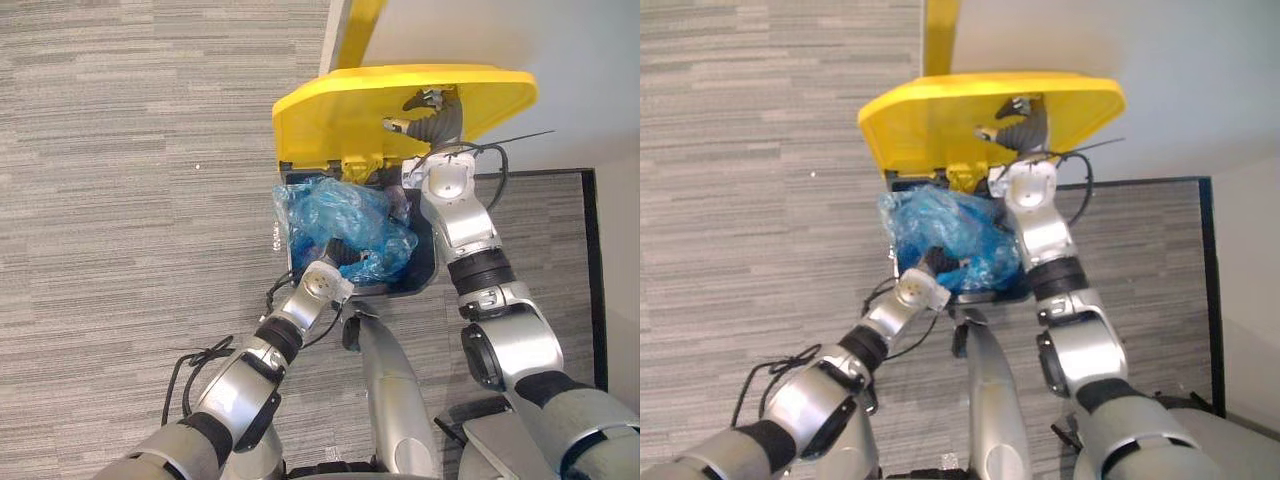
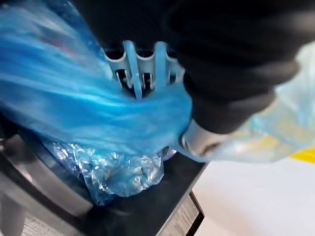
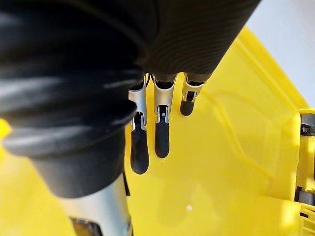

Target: Gather rubbish on tea table into small bin, then transfer packed bag to large trash can.

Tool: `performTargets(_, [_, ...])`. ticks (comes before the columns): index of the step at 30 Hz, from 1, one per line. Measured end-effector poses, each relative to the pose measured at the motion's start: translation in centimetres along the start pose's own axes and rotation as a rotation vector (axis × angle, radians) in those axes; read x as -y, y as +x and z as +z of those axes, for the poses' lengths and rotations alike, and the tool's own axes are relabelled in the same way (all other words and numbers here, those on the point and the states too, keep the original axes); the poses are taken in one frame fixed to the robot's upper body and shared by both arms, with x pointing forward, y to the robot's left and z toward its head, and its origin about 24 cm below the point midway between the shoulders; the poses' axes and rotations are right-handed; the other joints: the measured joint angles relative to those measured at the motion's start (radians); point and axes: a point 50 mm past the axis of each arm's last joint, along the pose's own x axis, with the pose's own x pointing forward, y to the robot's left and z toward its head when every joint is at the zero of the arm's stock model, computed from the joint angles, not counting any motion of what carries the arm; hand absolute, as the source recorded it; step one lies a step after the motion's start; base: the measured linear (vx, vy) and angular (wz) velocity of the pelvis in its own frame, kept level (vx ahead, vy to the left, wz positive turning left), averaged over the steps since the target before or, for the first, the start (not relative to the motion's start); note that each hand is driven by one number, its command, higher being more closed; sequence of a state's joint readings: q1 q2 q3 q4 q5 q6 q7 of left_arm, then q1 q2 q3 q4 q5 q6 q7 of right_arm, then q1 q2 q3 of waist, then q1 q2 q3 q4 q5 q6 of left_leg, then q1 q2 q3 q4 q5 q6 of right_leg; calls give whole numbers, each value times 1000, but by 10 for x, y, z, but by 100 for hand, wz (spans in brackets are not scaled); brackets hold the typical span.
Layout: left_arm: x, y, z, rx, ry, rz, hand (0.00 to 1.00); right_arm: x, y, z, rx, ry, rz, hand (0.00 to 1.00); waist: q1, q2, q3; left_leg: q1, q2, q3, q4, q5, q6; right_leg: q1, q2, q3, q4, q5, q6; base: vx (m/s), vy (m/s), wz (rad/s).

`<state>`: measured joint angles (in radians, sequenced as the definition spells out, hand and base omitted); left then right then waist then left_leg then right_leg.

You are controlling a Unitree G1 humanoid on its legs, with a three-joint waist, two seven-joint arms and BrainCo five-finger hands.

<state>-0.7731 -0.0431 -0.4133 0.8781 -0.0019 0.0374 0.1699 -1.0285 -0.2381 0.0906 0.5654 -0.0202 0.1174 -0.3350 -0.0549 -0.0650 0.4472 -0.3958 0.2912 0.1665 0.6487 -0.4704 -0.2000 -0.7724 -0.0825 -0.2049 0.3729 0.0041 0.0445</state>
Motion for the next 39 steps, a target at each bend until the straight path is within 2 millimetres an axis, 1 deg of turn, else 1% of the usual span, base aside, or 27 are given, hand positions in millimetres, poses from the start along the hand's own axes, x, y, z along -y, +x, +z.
performTargets(7, [-2, -1, -2, -4, 2, 4, 0, -10, 1, 8, 30, -27, 65, 0, 1, 6, -3, 14, -4, 13, 1, 2, -2, 4, 2, 14, 0, 7, -3, -5, -4, -5])
performTargets(9, [-5, -2, -8, -16, 3, 12, 0, -10, 1, 7, 27, -40, 71, 0, 5, 10, -5, 16, -4, 11, 3, 3, -4, 8, 1, 13, 0, 9, -6, 0, 0, 0])
performTargets(10, [-7, -4, -14, -31, 3, 17, 0, -11, 1, 4, 15, -45, 73, 0, 6, 13, -5, 24, -5, 9, 4, 4, -5, 19, 1, 11, 0, 10, -8, 0, 0, 0])
performTargets(12, [-9, -9, -28, -66, -2, 27, 0, -12, -1, -8, -28, -59, 82, 0, 8, 20, -6, 51, -4, -3, 0, 7, -6, 51, 0, 1, -2, 10, -9, -6, 6, 12])
performTargets(13, [-9, -12, -33, -75, -20, 33, 0, -11, -3, -14, -42, -64, 83, 0, 10, 31, -12, 55, -4, -16, -1, 8, -6, 67, -3, -9, -7, 9, -9, -24, 4, 22])
performTargets(14, [-11, -15, -36, -76, -47, 45, 0, -10, -5, -20, -54, -68, 83, 0, 15, 37, -17, 62, -7, -18, -4, 11, -3, 78, -6, -13, -11, 9, -9, -31, 5, 23])
performTargets(15, [-12, -18, -40, -77, -72, 60, 0, -9, -9, -28, -68, -76, 83, 0, 26, 44, -21, 71, -12, -21, -8, 14, 1, 90, -11, -15, -13, 9, -9, -41, 8, 18])
performTargets(16, [-16, -21, -46, -86, -105, 80, 0, -7, -15, -40, -89, -95, 84, 0, 41, 51, -26, 83, -19, -24, -19, 18, 7, 101, -17, -16, -14, 9, -9, -36, 5, 18])
performTargets(17, [-18, -24, -49, -93, -127, 100, 0, -6, -20, -48, -108, -103, 85, 0, 47, 56, -29, 88, -25, -30, -27, 22, 14, 109, -25, -21, -14, 8, -7, -41, -9, 30])
performTargets(18, [-24, -28, -56, -105, -158, 134, 0, -4, -26, -59, -136, -110, 86, 0, 54, 64, -36, 89, -32, -44, -36, 29, 18, 118, -36, -33, -15, 6, -5, -31, -22, 34])
performTargets(21, [-42, -44, -80, -146, -219, 210, 0, -1, -46, -88, -215, -122, 101, 0, 77, 72, -42, 127, -39, -62, -61, 44, 23, 159, -46, -50, -14, -2, 0, -19, -27, 22])
performTargets(22, [-47, -53, -92, -172, -248, 237, 0, 4, -56, -102, -259, -119, 93, 0, 87, 76, -47, 143, -39, -70, -67, 51, 18, 179, -49, -58, -13, -8, 1, -16, -23, 22])
performTargets(23, [-50, -61, -104, -202, -271, 265, 0, 11, -66, -114, -293, -111, 74, 0, 97, 77, -51, 160, -43, -71, -74, 55, 25, 196, -56, -62, -10, -12, 4, -10, -11, 20])
performTargets(24, [-52, -69, -115, -230, -288, 283, 0, 15, -73, -122, -317, -114, 68, 0, 101, 79, -55, 170, -45, -74, -76, 55, 28, 208, -59, -65, -10, -15, 7, -15, 1, 11])
performTargets(26, [-55, -94, -147, -334, -325, 331, 0, 21, -95, -144, -394, -137, 66, 0, 115, 78, -77, 195, -52, -74, -82, 52, 34, 228, -65, -62, -9, -22, 17, -8, 6, 2])
performTargets(28, [-54, -115, -173, -429, -367, 371, 0, 20, -114, -157, -447, -111, 62, 0, 118, 77, -85, 228, -63, -72, -92, 52, 34, 253, -73, -57, -7, -25, 22, -13, 16, -5])
performTargets(29, [-50, -129, -189, -500, -385, 389, 0, 15, -129, -168, -490, -92, 73, 0, 119, 72, -104, 240, -73, -64, -94, 51, 35, 253, -76, -44, -2, -25, 22, -32, 42, -17])
performTargets(30, [-48, -137, -198, -540, -397, 400, 0, 12, -139, -173, -518, -79, 83, 0, 120, 69, -112, 251, -78, -55, -95, 51, 36, 253, -79, -34, 6, -25, 23, -24, 32, -24])
performTargets(31, [-45, -147, -209, -594, -410, 408, 0, 7, -155, -183, -566, -64, 98, 0, 121, 68, -114, 282, -83, -42, -102, 49, 39, 270, -83, -23, 15, -25, 23, -34, 30, -22])
performTargets(32, [-35, -158, -219, -650, -425, 399, 0, 2, -180, -195, -637, -45, 113, 0, 116, 68, -117, 324, -91, -36, -111, 52, 37, 299, -88, -16, 25, -25, 27, -26, 16, -17])
performTargets(33, [-32, -164, -224, -677, -435, 403, 0, 1, -195, -202, -680, -35, 119, 0, 112, 66, -121, 344, -93, -34, -114, 56, 30, 315, -91, -15, 25, -21, 42, -70, 31, -17])
performTargets(34, [-26, -170, -228, -708, -464, 412, 0, -1, -219, -212, -746, -20, 131, 0, 109, 55, -131, 366, -94, -19, -132, 65, 38, 337, -89, -11, -9, 8, 96, -96, -31, -24])
performTargets(35, [-16, -177, -233, -745, -498, 413, 0, -4, -244, -222, -823, -4, 139, 0, 112, 66, -149, 368, -69, 5, -176, 100, 29, 302, -83, 7, 101, -8, 87, -131, -43, -12])
performTargets(36, [-14, -180, -236, -765, -505, 419, 0, -6, -258, -227, -871, 6, 143, 0, 100, 60, -152, 369, -71, -6, -194, 116, 28, 271, -91, 26, 282, -49, 36, -100, -104, 16])
performTargets(37, [-11, -184, -239, -791, -510, 416, 0, -6, -288, -240, -990, 24, 133, 0, 82, 35, -167, 393, -77, -23, -235, 142, 23, 277, -92, 57, 500, -111, 16, -24, -92, 35])
performTargets(38, [-7, -191, -243, -819, -513, 414, 0, -6, -314, -249, -1088, 36, 122, 0, 81, 25, -182, 410, -78, -30, -255, 153, 13, 306, -90, 69, 595, -131, 23, 26, -151, 30])
performTargets(39, [-6, -197, -247, -843, -511, 420, 0, -5, -348, -258, -1221, 49, 103, 0, 84, -6, -214, 405, -87, -37, -259, 158, 4, 362, -87, 86, 612, -187, 26, -8, -159, -4])
